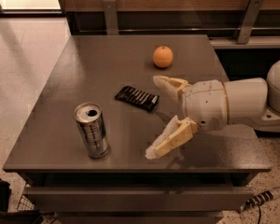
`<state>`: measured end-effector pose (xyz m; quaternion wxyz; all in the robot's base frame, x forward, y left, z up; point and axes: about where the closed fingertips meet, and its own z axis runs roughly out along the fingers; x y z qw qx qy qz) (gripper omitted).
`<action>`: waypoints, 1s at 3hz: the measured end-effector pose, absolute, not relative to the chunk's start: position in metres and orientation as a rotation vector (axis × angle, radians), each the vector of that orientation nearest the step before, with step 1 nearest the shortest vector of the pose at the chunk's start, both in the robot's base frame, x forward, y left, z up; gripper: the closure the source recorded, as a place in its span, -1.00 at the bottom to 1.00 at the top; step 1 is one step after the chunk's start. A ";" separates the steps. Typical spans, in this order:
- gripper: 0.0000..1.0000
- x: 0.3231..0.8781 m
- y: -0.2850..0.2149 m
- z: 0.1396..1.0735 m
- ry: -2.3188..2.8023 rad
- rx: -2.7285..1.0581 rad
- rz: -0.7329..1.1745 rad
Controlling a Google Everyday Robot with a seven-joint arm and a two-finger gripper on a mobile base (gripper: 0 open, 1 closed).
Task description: Pick redbull can
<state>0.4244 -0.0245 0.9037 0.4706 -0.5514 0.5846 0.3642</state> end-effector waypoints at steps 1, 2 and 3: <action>-1.00 0.423 0.009 0.888 1.452 -1.364 0.932; -1.00 0.421 0.039 0.882 1.425 -1.369 0.973; -1.00 0.419 0.065 0.882 1.345 -1.363 1.028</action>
Offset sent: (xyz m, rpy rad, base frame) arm -0.0040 0.1090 -0.0264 0.1033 0.0185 0.1225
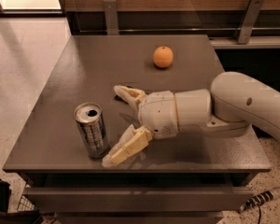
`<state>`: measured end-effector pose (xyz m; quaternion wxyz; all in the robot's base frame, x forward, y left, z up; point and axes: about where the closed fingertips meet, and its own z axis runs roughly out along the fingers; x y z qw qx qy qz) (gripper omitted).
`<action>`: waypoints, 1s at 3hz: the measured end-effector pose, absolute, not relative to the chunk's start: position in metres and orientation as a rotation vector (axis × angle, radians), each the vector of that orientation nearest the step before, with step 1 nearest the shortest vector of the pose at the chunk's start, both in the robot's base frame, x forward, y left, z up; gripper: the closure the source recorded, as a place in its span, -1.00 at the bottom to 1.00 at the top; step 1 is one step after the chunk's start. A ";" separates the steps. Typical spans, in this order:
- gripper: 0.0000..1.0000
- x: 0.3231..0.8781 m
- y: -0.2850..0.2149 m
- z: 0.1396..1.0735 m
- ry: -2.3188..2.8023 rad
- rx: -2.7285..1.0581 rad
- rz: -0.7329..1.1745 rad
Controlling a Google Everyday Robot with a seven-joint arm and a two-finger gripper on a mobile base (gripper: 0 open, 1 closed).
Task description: Pick redbull can
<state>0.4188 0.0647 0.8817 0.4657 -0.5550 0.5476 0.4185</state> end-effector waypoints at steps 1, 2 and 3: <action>-1.00 0.414 0.084 0.879 1.269 -1.341 1.088; -0.74 0.406 0.097 0.875 1.219 -1.337 1.130; -0.27 0.405 0.100 0.876 1.213 -1.342 1.132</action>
Offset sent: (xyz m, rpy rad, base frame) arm -0.0203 0.0450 -0.0140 0.1671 -0.0078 0.1114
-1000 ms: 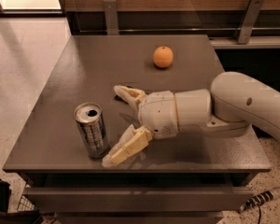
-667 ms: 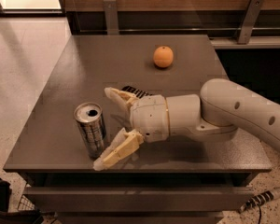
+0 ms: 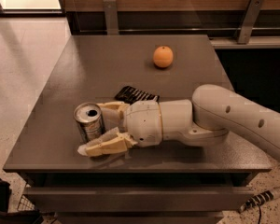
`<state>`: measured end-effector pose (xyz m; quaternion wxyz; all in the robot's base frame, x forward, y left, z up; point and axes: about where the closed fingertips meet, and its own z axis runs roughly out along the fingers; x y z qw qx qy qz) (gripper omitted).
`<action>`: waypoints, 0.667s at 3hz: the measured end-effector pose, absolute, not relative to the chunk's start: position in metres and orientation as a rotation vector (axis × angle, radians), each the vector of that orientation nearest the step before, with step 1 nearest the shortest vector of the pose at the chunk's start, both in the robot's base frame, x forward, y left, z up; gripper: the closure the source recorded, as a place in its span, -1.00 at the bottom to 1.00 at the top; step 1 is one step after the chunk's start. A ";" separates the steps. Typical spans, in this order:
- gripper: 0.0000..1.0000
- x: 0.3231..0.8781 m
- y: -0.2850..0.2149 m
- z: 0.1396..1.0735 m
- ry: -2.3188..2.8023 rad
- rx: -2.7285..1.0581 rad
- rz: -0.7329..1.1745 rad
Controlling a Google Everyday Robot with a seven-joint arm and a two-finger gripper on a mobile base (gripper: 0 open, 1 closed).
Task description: Pick redbull can
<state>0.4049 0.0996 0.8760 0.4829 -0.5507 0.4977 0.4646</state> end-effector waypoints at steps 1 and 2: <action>0.19 0.404 0.101 0.877 1.210 -1.346 1.133; 0.66 0.403 0.103 0.878 1.207 -1.351 1.133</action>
Offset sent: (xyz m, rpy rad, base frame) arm -0.0012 0.0017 0.0008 -0.0011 -0.0019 0.0037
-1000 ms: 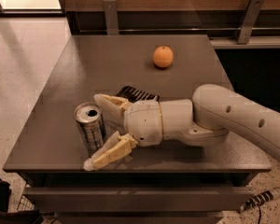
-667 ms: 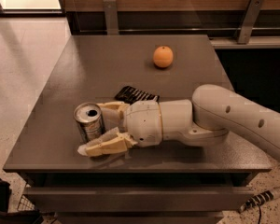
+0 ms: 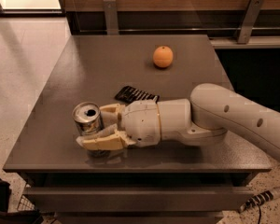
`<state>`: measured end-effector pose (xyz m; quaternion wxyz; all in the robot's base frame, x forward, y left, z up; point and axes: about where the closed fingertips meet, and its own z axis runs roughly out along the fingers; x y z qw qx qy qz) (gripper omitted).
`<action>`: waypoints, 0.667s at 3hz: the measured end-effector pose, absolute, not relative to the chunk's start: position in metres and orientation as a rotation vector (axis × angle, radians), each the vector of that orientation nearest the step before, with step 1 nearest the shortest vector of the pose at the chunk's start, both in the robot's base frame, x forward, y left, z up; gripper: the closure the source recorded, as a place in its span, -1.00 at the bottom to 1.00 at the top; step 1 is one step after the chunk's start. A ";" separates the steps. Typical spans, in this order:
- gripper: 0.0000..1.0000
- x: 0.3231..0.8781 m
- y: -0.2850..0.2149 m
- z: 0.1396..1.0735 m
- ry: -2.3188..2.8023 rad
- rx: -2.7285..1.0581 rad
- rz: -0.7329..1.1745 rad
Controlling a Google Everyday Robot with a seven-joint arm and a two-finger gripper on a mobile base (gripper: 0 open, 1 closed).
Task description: Pick redbull can
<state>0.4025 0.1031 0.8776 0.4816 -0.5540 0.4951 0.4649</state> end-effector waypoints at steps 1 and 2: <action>1.00 0.401 0.105 0.878 1.204 -1.355 1.134; 1.00 0.401 0.105 0.878 1.204 -1.356 1.134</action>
Offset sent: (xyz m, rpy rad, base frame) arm -0.0012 0.0018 0.0008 -0.0010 -0.0020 0.0039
